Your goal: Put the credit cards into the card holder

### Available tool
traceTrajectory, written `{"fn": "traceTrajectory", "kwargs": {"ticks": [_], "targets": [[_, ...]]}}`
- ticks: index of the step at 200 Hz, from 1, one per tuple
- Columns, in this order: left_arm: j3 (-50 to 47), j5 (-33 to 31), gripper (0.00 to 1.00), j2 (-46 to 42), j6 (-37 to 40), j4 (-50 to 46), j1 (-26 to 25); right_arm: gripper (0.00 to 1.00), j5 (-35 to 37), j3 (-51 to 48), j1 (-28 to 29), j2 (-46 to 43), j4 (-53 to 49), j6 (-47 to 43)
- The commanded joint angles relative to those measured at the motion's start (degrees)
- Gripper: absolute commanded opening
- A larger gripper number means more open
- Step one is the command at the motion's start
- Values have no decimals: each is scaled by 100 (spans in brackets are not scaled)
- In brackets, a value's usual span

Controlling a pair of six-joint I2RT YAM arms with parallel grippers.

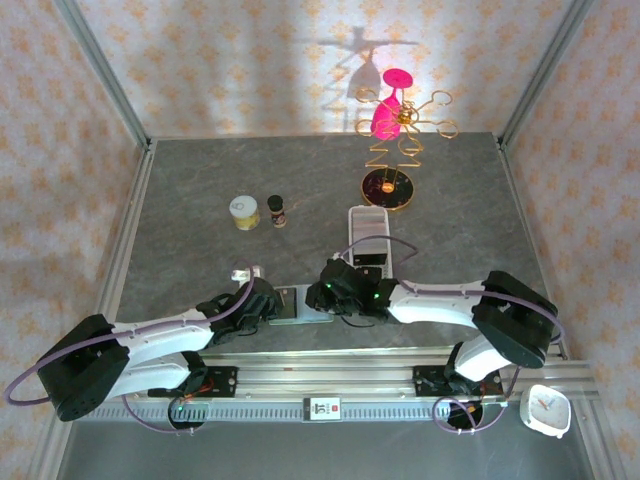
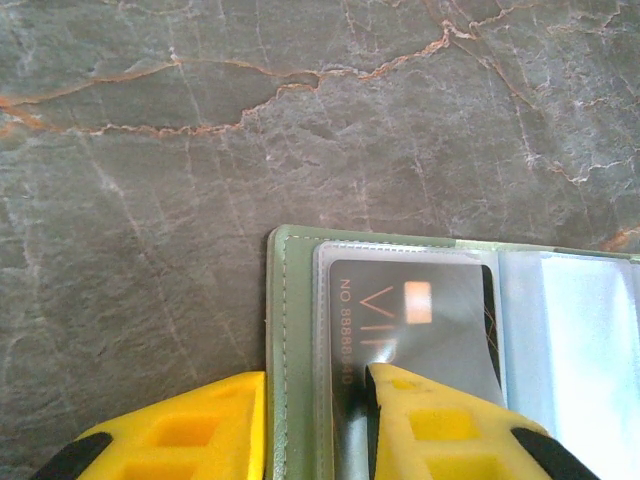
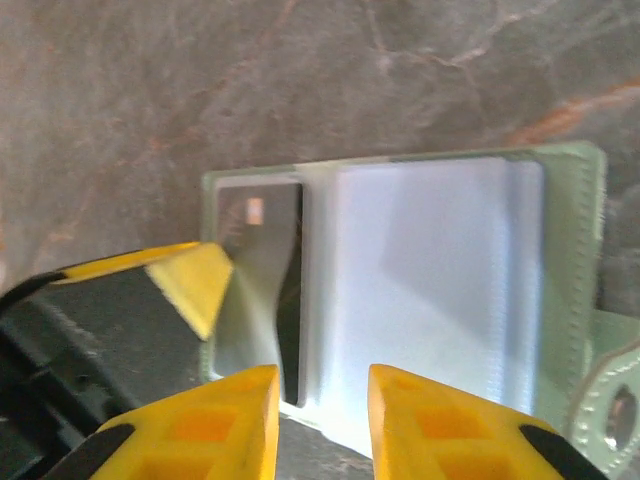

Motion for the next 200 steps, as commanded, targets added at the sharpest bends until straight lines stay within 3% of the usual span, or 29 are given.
{"fn": "traceTrajectory", "kwargs": {"ticks": [1, 121, 200], "targets": [[-78, 97, 29, 253, 39, -370, -29, 30, 145, -100, 35, 90, -164, 74], [-379, 357, 35, -261, -231, -55, -32, 35, -299, 274, 112, 905, 363, 92], [-573, -149, 54, -1130, -739, -468, -25, 31, -482, 548, 166, 1247, 932, 272]]}}
